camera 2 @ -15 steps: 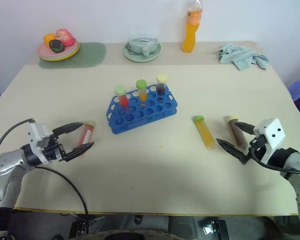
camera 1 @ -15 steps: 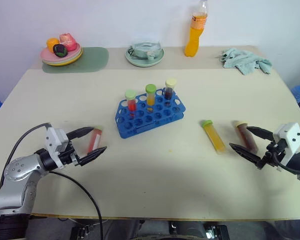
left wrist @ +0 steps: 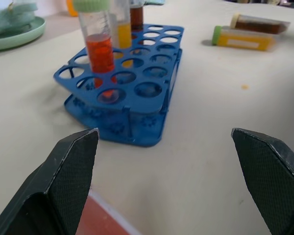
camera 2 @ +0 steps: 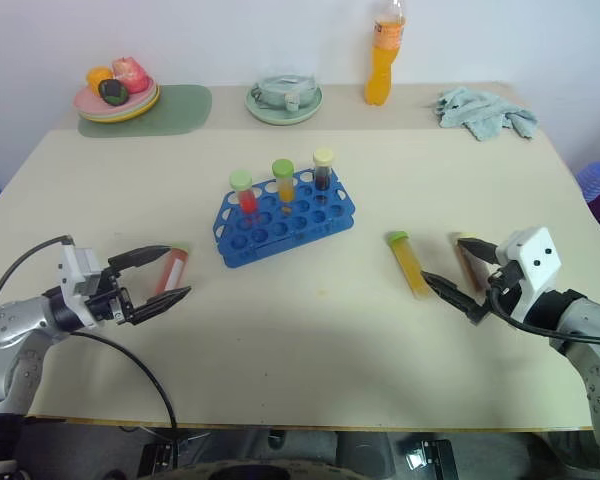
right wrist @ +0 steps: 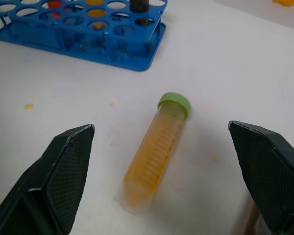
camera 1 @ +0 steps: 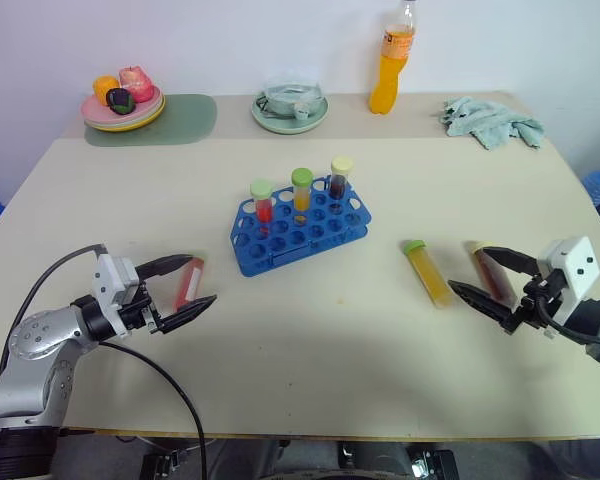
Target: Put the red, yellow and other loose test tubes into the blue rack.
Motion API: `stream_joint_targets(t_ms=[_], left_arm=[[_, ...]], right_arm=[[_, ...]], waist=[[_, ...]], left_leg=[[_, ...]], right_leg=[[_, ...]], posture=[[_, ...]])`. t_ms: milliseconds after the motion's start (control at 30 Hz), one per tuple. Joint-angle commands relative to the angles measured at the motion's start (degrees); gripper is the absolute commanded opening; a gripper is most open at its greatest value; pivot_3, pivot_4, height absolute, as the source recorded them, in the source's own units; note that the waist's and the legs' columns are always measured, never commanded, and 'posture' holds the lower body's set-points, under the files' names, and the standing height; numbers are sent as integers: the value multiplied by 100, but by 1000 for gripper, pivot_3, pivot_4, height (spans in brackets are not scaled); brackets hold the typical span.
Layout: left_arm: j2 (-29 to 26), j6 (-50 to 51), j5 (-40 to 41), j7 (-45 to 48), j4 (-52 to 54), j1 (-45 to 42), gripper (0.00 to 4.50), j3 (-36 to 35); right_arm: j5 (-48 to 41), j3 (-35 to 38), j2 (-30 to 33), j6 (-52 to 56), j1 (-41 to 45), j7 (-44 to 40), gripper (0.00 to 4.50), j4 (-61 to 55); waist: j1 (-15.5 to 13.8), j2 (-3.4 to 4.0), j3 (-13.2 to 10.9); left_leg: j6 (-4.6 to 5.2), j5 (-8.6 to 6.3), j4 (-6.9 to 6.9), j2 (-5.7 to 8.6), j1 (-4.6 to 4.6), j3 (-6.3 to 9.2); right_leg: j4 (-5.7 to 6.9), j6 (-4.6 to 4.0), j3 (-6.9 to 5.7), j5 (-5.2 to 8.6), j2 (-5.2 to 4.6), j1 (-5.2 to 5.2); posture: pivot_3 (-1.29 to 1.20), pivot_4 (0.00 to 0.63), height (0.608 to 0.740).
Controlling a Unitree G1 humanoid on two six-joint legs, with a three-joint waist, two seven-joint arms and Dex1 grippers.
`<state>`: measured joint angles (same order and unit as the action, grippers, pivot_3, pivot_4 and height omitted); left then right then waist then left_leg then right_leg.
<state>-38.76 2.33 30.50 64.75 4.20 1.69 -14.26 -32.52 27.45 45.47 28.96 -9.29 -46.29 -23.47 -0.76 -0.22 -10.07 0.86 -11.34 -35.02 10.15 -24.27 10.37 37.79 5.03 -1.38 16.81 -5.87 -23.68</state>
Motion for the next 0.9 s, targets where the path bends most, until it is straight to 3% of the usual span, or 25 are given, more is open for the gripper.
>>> stream_joint_targets(t_ms=[33,200,433,700,900], left_arm=[[-68,-61,49,152,69,-46,4421,-23],[34,-208,129,441,-56,-221,4421,28],[-17,-5,309,952,233,-523,4421,347],[63,326,465,911,562,-851,4421,484],[154,442,561,736,830,-806,4421,488]], right_arm=[[-150,87,-24,84,217,187,4500,-224],[60,28,-81,70,418,483,4500,-85],[504,-84,422,1512,667,1488,4500,-41],[355,-731,1437,3015,1903,1028,4500,1235],[483,-1603,1750,3753,3121,683,4500,2465]], waist=[[-2,0,0],[-21,0,0],[-11,5,-3],[9,10,-4],[5,13,-7]], left_leg=[[1,1,-1,0,0,0],[1,1,-1,0,0,0],[9,6,-3,0,-1,-1],[13,7,-5,-1,-1,-10],[19,5,-9,-3,-4,-15]], right_leg=[[0,0,0,0,0,0],[-1,0,0,0,0,1],[0,0,0,-1,0,-1],[0,0,0,-2,-1,-1],[-3,2,0,-3,-2,-2]], posture=[[0,150,740],[0,150,740],[0,150,740],[0,150,740],[0,150,740]])
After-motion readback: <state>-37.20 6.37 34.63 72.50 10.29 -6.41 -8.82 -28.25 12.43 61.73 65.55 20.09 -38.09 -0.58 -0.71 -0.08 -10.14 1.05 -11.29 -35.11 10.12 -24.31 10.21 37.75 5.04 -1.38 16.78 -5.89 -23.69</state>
